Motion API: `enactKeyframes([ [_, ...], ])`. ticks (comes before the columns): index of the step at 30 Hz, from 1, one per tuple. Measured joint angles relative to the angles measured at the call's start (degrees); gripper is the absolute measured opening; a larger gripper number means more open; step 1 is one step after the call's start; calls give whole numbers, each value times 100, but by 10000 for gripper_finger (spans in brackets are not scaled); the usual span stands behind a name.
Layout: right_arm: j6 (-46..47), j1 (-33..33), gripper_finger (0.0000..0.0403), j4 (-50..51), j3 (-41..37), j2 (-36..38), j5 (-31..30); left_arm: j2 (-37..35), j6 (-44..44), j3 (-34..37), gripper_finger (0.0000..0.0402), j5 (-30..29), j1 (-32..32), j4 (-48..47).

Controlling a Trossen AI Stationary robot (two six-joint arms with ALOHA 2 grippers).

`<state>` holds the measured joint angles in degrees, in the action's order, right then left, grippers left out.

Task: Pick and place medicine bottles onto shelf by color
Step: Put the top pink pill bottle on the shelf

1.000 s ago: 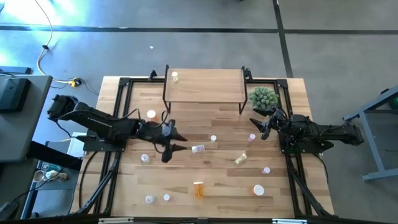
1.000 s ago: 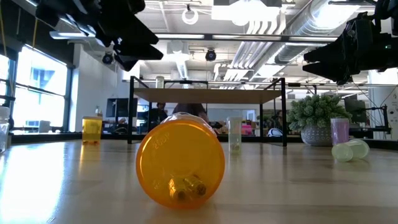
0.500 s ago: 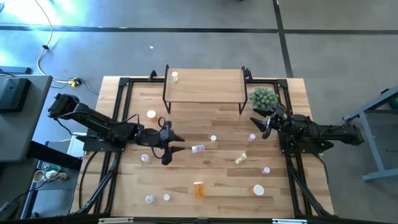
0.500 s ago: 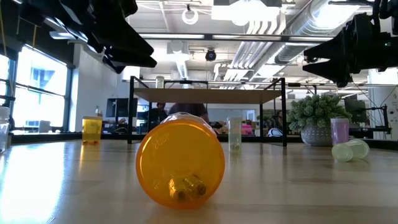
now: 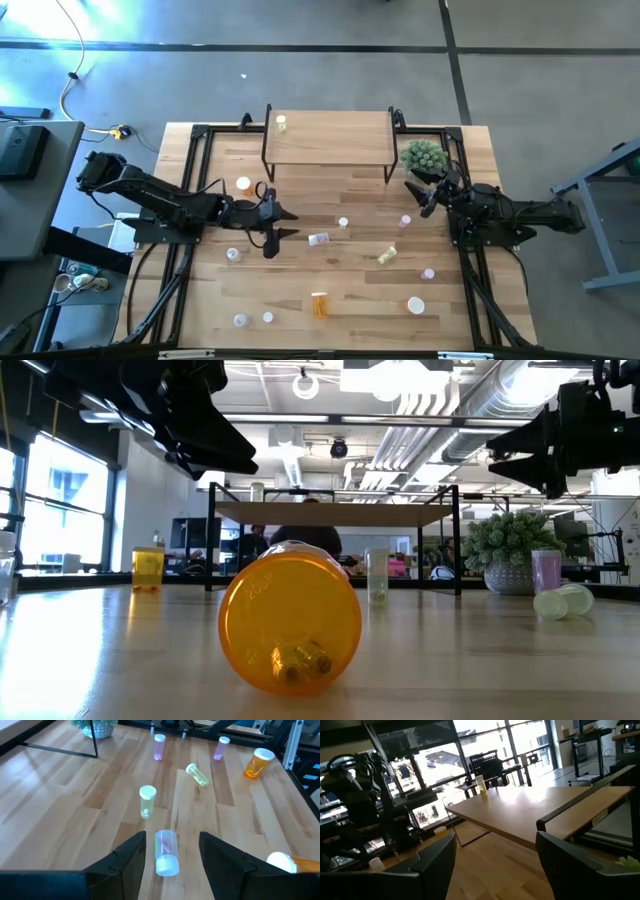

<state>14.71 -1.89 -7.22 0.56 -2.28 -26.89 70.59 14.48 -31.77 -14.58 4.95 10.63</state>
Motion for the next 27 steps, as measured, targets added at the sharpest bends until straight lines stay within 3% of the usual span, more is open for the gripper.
enactKeyframes([
  [6,-285,0,264,356,652,-39,82,0,-76,0,174,65,-102,0],
  [16,614,0,264,3470,2438,-1346,98,0,-165,0,174,45,-199,-2],
  [21,998,0,264,4444,2963,-2074,823,0,-162,0,174,45,-199,-2],
  [27,1629,3,264,4993,3002,-2651,2008,0,-120,-1,175,45,-199,-2],
])
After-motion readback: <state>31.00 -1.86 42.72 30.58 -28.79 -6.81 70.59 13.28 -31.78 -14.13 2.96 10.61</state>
